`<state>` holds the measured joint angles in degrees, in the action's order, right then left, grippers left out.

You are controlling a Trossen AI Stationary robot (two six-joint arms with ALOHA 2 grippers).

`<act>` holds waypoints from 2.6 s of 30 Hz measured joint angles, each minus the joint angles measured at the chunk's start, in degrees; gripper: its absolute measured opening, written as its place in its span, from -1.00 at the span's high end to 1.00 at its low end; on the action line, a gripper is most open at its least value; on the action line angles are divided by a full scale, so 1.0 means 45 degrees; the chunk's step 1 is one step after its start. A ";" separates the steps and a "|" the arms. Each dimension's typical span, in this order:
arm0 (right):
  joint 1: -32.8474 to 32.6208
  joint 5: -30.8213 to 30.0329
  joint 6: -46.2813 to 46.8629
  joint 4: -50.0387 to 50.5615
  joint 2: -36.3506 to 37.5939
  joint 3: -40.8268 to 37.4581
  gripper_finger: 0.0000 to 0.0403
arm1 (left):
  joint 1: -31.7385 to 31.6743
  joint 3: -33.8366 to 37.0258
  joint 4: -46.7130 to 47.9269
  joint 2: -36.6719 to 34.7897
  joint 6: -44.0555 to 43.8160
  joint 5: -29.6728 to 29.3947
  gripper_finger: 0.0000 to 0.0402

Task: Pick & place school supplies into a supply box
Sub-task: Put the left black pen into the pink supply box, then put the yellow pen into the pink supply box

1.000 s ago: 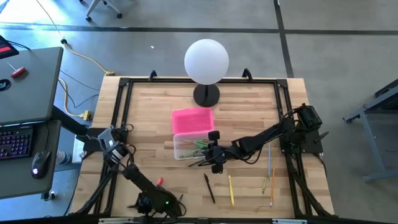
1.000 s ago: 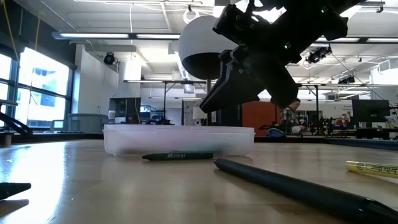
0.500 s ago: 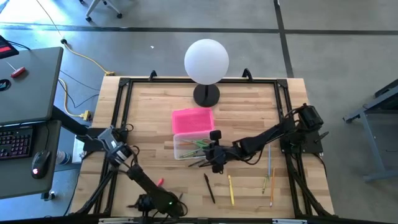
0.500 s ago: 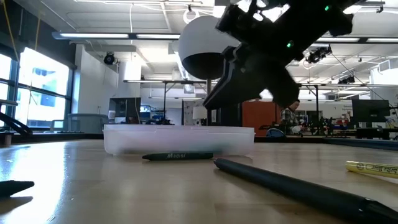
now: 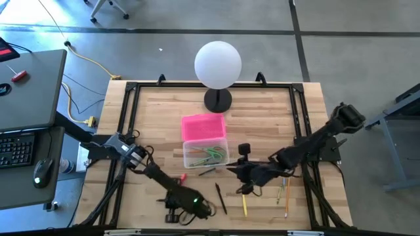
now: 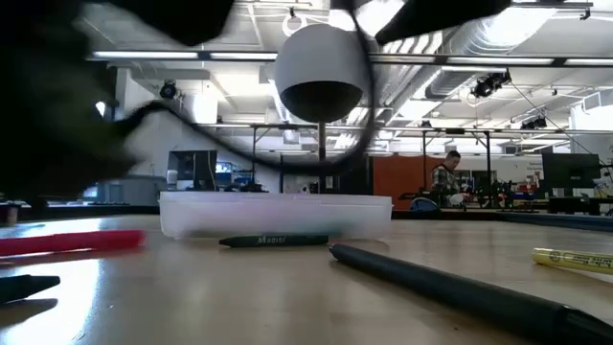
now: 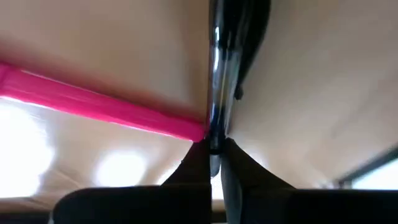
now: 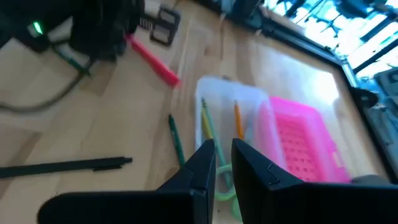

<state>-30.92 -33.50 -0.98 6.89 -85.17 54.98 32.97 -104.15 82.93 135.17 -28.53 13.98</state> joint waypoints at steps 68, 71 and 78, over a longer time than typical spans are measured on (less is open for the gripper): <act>-0.1202 0.0575 -0.0777 -1.6421 -0.3048 -0.4343 0.31 | -0.0593 -0.4438 0.1410 -0.1150 -0.1778 -1.0098 0.84; -0.1392 0.0558 -0.1954 -1.8194 -0.2599 -0.4310 0.32 | -0.0248 -0.3647 0.1375 -0.2997 -0.2179 -1.1058 0.81; -0.1530 0.0215 -0.1980 -1.7000 -0.1315 -0.4285 0.32 | -0.0242 -0.2213 0.1230 -0.3865 -0.2802 -1.1233 0.77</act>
<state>-37.81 -32.53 -9.89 -69.61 -91.09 35.70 31.88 -114.11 88.47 117.78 -41.14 -36.57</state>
